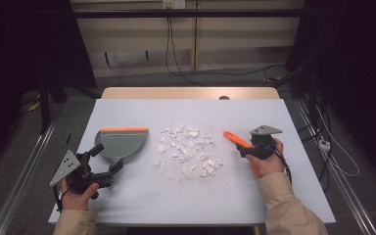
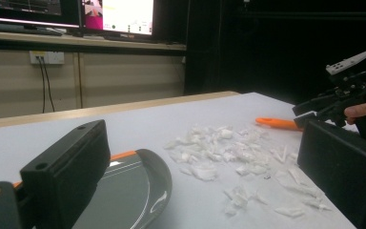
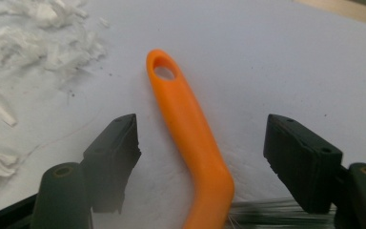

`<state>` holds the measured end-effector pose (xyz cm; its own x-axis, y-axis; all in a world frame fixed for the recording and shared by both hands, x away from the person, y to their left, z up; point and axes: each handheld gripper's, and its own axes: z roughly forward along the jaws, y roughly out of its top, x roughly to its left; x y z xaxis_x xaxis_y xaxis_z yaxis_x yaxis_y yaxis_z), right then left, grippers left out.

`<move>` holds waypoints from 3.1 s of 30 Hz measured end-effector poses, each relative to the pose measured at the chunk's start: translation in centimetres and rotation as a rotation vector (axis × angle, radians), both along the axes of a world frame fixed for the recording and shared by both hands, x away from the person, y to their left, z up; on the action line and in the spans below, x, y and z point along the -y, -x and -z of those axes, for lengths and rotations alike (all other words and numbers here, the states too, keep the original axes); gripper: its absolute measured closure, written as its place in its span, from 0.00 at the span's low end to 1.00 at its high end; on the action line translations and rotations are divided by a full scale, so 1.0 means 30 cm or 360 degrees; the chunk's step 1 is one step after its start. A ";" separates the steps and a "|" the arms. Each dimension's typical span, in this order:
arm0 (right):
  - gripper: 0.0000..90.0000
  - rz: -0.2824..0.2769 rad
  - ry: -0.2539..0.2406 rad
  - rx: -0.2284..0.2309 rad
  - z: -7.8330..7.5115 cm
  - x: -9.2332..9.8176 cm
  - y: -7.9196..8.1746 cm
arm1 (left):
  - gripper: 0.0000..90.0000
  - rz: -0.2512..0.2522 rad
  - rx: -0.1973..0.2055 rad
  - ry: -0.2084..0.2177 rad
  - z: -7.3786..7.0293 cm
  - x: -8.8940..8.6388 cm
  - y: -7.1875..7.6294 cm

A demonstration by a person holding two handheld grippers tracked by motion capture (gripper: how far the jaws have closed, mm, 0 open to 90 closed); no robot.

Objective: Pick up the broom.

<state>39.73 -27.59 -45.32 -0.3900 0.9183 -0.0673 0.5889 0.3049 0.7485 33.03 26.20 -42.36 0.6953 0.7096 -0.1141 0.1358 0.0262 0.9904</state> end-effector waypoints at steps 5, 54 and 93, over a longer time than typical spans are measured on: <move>0.44 -0.0023 0.0058 -0.0099 0.008 -0.008 -0.027 | 0.04 0.0003 -0.0004 0.0001 0.002 0.002 0.000; 0.78 0.0194 0.0025 -0.0466 -0.027 0.020 -0.079 | 0.06 0.0018 0.0016 -0.0068 0.001 0.033 0.008; 0.80 0.0004 -0.0407 0.0310 -0.165 0.064 0.122 | 0.02 0.0085 -0.0001 0.0017 -0.066 0.149 0.027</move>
